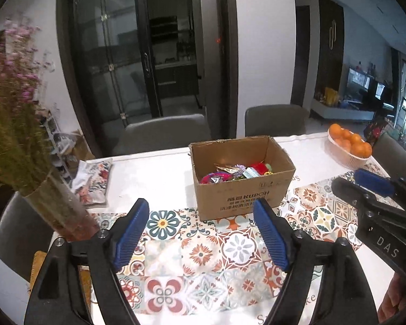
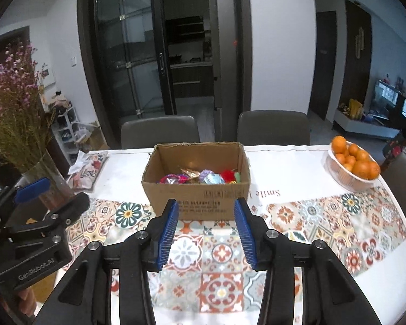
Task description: Organize soft objects
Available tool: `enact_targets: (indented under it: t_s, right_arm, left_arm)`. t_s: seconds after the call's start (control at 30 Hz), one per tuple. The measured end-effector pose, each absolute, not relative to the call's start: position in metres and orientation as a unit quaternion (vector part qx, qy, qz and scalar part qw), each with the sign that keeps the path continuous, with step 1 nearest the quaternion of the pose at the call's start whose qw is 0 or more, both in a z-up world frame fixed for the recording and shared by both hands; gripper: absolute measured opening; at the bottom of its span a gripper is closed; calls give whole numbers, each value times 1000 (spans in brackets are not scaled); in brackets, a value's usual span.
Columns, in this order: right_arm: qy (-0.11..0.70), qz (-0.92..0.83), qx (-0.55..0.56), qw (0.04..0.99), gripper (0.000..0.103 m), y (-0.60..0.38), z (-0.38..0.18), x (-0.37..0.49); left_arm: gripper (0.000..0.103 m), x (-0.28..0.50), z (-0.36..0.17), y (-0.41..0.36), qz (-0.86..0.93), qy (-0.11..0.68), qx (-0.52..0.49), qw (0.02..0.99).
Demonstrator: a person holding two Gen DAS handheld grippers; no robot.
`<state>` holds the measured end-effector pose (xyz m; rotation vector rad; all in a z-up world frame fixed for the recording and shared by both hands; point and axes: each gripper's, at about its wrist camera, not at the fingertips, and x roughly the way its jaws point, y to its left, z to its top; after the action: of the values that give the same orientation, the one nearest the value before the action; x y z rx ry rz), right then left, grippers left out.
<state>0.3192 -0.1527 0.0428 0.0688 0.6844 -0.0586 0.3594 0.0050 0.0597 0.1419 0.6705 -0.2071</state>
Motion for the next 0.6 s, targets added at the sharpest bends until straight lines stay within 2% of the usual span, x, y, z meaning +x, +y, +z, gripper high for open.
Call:
enact_targets:
  t_s: [0.2,0.27,0.6]
  right_arm:
    - [307,-42,28,950,57,-149,51,267]
    - [297,-46,25,953,65,-150,55,252]
    - [284,-36,17,958,68,-162,62,173]
  left_arm:
    - [86,309,68,14,-81,302,68,947]
    - [86,293,70,15,-76,298,63,949]
    - [93,202,75,11,-55,275,44,959]
